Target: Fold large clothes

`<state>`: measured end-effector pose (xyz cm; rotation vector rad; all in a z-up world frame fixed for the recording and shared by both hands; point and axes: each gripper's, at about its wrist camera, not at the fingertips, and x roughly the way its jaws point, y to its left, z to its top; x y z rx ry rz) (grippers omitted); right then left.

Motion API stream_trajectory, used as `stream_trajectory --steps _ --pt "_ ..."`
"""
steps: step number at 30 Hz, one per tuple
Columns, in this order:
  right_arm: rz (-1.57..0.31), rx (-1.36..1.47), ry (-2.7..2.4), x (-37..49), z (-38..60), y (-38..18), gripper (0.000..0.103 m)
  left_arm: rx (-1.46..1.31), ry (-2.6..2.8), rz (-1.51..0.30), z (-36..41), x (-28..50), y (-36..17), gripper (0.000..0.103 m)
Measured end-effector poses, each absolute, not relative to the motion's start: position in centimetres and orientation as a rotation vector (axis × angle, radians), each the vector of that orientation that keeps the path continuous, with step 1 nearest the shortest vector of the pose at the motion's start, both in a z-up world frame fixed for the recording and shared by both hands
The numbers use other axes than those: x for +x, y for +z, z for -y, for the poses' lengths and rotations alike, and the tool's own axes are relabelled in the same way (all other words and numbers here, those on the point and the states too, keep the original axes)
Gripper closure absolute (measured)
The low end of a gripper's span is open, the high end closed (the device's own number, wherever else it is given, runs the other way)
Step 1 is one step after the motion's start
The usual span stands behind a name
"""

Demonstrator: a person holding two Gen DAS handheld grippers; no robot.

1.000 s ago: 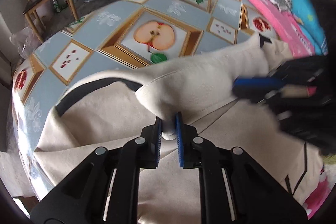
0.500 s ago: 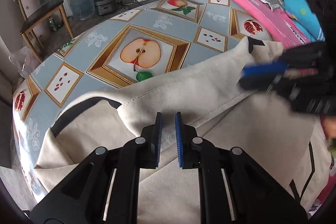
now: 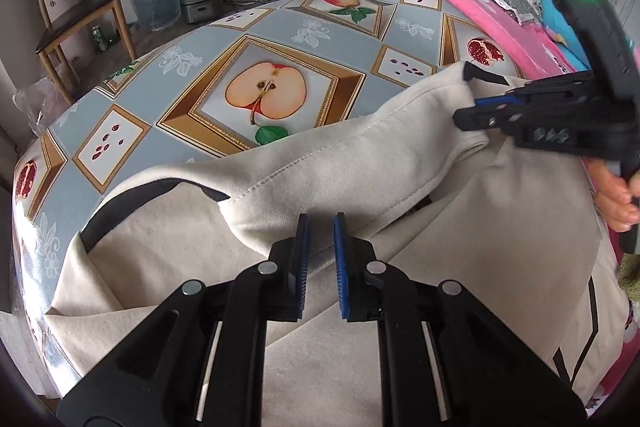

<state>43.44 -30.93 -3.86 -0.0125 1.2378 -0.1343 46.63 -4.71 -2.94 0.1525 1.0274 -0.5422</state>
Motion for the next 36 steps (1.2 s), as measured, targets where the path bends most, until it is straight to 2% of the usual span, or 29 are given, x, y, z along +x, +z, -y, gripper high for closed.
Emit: stream_trajectory --steps 2,3,7,11,14,18,22,25,31,36 --pt "-1.222 -0.155 -0.156 43.0 29.6 -3.7 0.089 0.174 -0.539 -1.023 5.0 46.5 -2.9 0.091" --pt "-1.223 -0.194 -0.175 42.8 29.3 -3.6 0.081 0.182 -0.541 -1.021 5.0 46.5 -2.9 0.091" --pt "-1.115 -0.251 -0.309 40.9 29.9 -0.6 0.070 0.171 -0.553 -1.024 4.7 46.6 -2.9 0.091" --pt "-0.988 -0.028 -0.213 39.3 30.3 2.3 0.070 0.181 -0.556 -1.017 4.8 46.5 -2.9 0.091" --pt "-1.006 0.045 -0.039 40.4 28.1 0.9 0.070 0.173 -0.556 -1.018 4.8 46.5 -2.9 0.091" --pt "-1.085 -0.015 -0.022 41.9 25.7 -3.4 0.072 0.156 -0.548 -1.016 4.6 46.4 -3.0 0.091" --pt "-1.107 0.047 -0.019 41.8 26.9 -2.8 0.072 0.133 -0.555 -1.019 4.3 46.5 -3.0 0.091" --pt "-1.051 0.063 -0.062 40.5 28.4 -0.4 0.072 0.129 -0.558 -1.022 4.2 46.5 -3.0 0.091" --pt "-1.156 0.078 -0.131 41.1 30.4 -4.0 0.072 0.103 -0.542 -1.027 4.2 46.6 -3.0 0.091" --pt "-1.122 0.160 -0.142 39.6 30.5 -1.8 0.069 0.069 -0.509 -1.018 3.2 45.5 -1.6 0.091"
